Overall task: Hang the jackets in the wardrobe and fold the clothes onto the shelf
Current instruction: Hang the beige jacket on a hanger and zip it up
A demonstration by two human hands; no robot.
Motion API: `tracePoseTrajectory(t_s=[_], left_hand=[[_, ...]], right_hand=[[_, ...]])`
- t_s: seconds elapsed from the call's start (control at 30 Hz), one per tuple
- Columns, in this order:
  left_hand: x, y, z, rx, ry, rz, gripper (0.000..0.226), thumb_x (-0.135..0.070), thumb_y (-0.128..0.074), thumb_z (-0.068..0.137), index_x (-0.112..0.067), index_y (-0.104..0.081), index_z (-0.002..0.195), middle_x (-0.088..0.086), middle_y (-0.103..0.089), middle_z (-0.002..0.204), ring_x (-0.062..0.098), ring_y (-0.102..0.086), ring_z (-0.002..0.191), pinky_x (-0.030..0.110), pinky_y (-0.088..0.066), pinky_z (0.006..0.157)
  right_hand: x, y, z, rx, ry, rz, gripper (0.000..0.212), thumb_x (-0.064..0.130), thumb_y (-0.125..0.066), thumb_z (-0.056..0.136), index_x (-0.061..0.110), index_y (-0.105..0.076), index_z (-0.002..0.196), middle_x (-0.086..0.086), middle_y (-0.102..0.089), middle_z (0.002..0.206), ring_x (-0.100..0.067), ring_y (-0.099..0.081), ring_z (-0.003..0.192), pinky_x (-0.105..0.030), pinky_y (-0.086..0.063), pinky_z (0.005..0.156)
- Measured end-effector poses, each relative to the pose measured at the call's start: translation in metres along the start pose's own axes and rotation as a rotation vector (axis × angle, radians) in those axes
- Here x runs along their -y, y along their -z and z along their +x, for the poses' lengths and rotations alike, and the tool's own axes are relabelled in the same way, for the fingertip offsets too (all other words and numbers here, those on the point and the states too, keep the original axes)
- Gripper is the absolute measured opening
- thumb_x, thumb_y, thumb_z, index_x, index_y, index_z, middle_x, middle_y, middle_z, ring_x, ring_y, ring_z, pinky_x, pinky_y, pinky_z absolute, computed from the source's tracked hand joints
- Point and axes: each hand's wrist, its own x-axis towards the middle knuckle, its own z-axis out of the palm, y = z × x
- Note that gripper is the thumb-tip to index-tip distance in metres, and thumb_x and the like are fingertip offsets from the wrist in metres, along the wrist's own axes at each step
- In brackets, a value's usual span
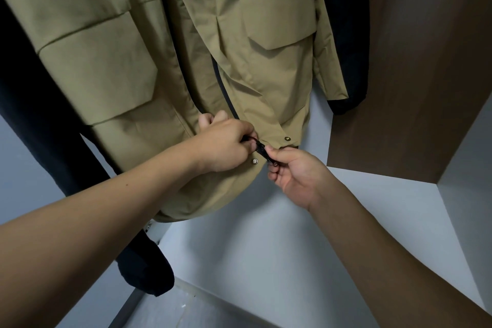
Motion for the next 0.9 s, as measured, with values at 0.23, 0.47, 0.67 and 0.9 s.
tracePoseTrajectory(t_s=[0.23,0.47,0.67,0.9], left_hand=[[0.000,-0.005,-0.002,-0.034,0.001,-0.035,0.009,-0.029,-0.050,0.099,-0.032,-0.053,0.091,-0.008,-0.045,0.082,0.010,-0.024,0.100,0.030,-0.014,0.091],[0.003,0.004,-0.006,-0.045,-0.111,0.078,0.010,-0.042,-0.062,0.089,-0.033,-0.058,0.093,-0.016,-0.054,0.101,0.011,-0.034,0.105,0.030,-0.012,0.082],[0.007,0.007,-0.009,-0.099,-0.181,0.209,0.014,-0.042,-0.045,0.099,-0.035,-0.057,0.095,-0.013,-0.055,0.103,0.014,-0.041,0.106,0.037,-0.017,0.088],[0.010,0.010,-0.015,-0.114,-0.204,0.170,0.025,-0.050,-0.048,0.083,-0.033,-0.059,0.097,-0.015,-0.054,0.101,0.011,-0.045,0.102,0.043,-0.024,0.096]], right_hand=[[0.001,-0.003,-0.001,0.002,0.009,0.027,0.025,0.006,-0.059,0.094,0.013,-0.053,0.071,0.002,-0.038,0.060,-0.009,-0.031,0.054,-0.021,-0.029,0.056],[-0.006,0.000,-0.002,-0.004,0.029,-0.030,0.023,0.011,-0.061,0.094,0.012,-0.053,0.072,-0.002,-0.041,0.064,-0.010,-0.033,0.055,-0.021,-0.030,0.053],[-0.006,0.001,-0.007,0.039,0.085,0.003,0.023,0.008,-0.062,0.093,0.009,-0.053,0.072,-0.004,-0.043,0.067,-0.011,-0.035,0.057,-0.024,-0.030,0.057],[-0.007,0.002,-0.008,0.035,0.110,-0.020,0.027,0.007,-0.063,0.092,0.010,-0.053,0.067,-0.002,-0.045,0.063,-0.011,-0.036,0.058,-0.024,-0.030,0.057]])
